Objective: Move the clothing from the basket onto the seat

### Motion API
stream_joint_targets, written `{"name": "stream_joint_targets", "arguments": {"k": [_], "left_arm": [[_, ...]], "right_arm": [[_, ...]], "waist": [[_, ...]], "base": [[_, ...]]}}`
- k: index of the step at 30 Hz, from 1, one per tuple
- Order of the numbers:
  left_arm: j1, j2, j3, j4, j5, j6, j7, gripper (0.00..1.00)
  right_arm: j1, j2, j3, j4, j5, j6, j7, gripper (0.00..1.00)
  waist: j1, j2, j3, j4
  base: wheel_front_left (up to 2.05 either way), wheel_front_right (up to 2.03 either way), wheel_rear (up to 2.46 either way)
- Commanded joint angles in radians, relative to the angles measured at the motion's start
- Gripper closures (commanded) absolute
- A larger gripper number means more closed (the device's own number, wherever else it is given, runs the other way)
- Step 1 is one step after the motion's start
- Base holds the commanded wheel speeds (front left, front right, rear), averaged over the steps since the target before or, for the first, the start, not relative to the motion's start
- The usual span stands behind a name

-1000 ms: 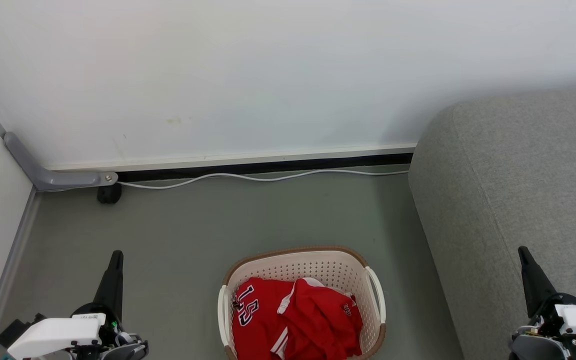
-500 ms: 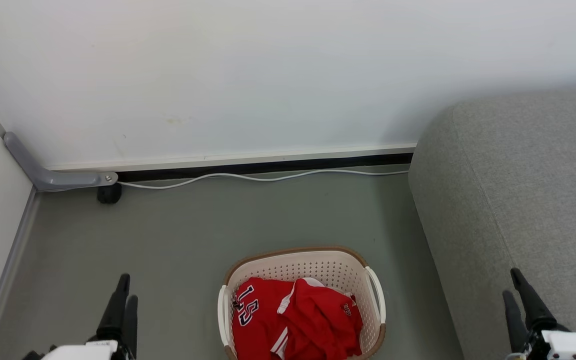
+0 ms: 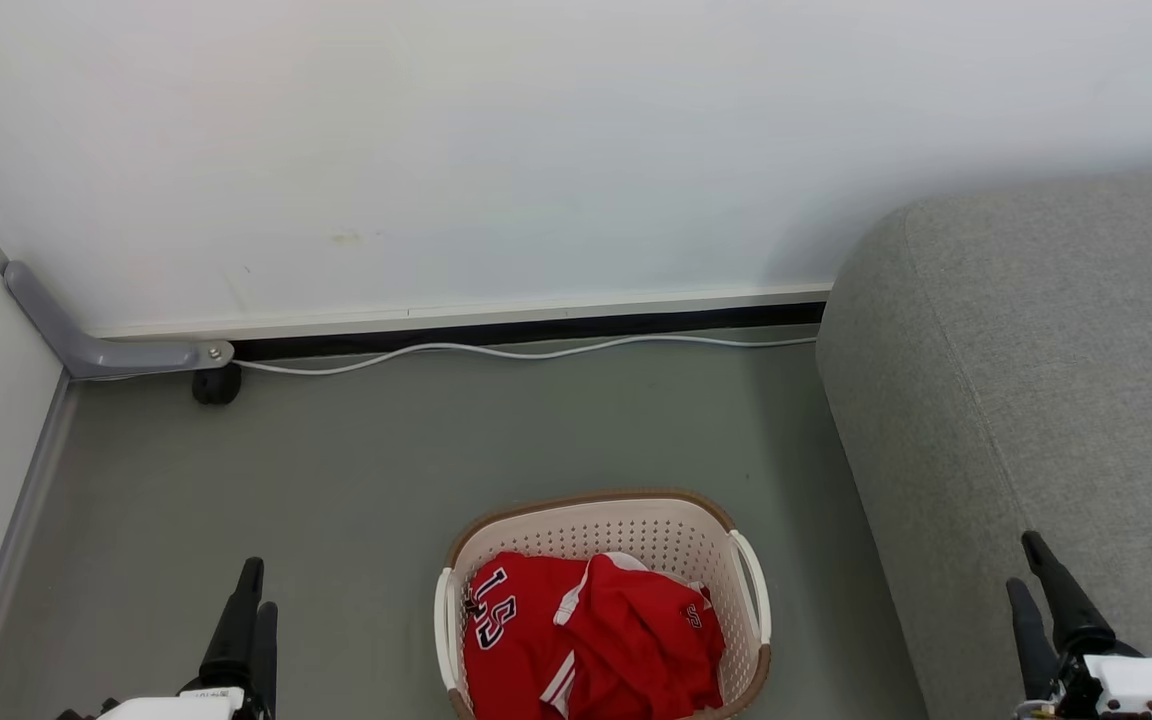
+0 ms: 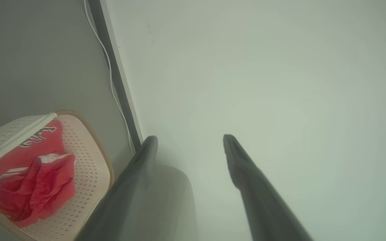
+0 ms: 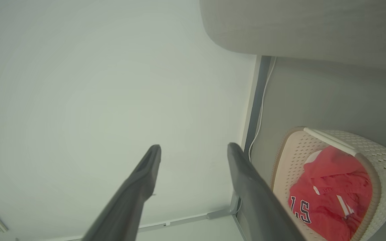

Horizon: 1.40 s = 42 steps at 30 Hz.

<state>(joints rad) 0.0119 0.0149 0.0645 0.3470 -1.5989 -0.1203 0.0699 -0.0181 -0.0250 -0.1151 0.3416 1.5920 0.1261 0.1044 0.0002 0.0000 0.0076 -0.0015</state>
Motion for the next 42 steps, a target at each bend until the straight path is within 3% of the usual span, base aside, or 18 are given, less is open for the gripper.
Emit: {"name": "stream_joint_targets", "arguments": {"k": [1, 23, 42], "left_arm": [[-0.053, 0.012, -0.001, -0.028, 0.021, -0.002, -0.008, 0.0], [-0.101, 0.017, -0.02, -0.043, 0.274, -0.002, -0.073, 0.0], [-0.135, 0.021, -0.094, -0.057, 0.678, 0.067, -0.129, 0.0]], "right_arm": [[-0.054, -0.025, 0.008, -0.031, -0.012, 0.003, -0.007, 0.0], [-0.139, -0.134, 0.134, -0.02, -0.114, 0.004, -0.107, 0.0], [-0.197, -0.193, 0.186, -0.011, -0.421, 0.004, -0.163, 0.0]], "waist": [[-0.0002, 0.0, 0.001, 0.0], [-0.0002, 0.0, 0.014, -0.003], [-0.0002, 0.0, 0.025, -0.005]], "base": [[0.0, 0.0, 0.0], [0.0, 0.0, 0.0], [0.0, 0.0, 0.0]]}}
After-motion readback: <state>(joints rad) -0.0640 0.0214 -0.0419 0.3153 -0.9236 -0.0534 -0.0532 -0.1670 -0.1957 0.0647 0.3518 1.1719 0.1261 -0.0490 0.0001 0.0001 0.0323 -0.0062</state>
